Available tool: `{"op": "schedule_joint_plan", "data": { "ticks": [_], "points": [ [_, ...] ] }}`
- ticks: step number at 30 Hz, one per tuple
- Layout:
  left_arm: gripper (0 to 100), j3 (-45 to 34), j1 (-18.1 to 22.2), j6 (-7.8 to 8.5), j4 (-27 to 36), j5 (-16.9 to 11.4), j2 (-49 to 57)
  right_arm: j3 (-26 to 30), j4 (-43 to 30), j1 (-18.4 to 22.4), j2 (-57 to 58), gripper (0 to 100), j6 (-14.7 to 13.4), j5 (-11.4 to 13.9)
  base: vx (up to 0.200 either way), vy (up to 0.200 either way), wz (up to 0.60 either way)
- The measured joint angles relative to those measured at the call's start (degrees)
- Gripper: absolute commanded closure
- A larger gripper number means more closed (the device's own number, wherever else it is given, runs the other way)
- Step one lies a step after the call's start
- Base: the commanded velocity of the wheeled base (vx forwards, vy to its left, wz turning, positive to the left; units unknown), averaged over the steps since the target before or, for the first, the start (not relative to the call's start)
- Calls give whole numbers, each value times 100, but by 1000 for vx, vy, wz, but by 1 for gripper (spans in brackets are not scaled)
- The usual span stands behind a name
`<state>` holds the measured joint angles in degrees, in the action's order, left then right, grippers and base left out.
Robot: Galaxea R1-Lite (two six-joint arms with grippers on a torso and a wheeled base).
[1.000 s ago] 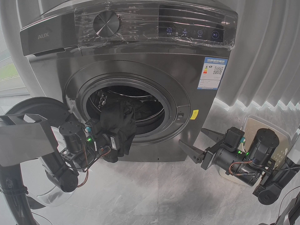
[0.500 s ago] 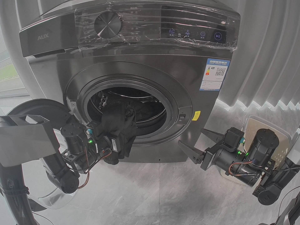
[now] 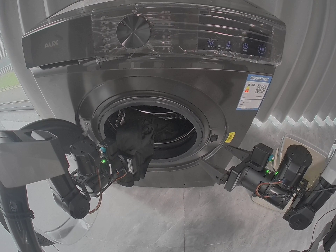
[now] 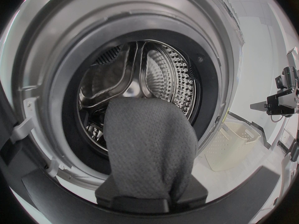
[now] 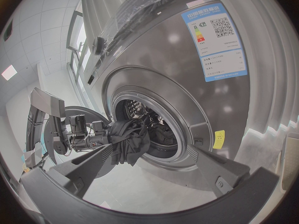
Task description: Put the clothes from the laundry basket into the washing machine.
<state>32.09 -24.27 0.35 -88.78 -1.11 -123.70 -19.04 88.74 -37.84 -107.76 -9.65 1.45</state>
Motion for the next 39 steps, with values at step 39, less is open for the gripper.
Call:
{"op": "schedule_joint_plan", "data": {
  "ticks": [39],
  "points": [
    [100,-89,-190,-11,-6,7,-74,761,-9,-124,-28,0,13,2,0,31,0]
  ]
}}
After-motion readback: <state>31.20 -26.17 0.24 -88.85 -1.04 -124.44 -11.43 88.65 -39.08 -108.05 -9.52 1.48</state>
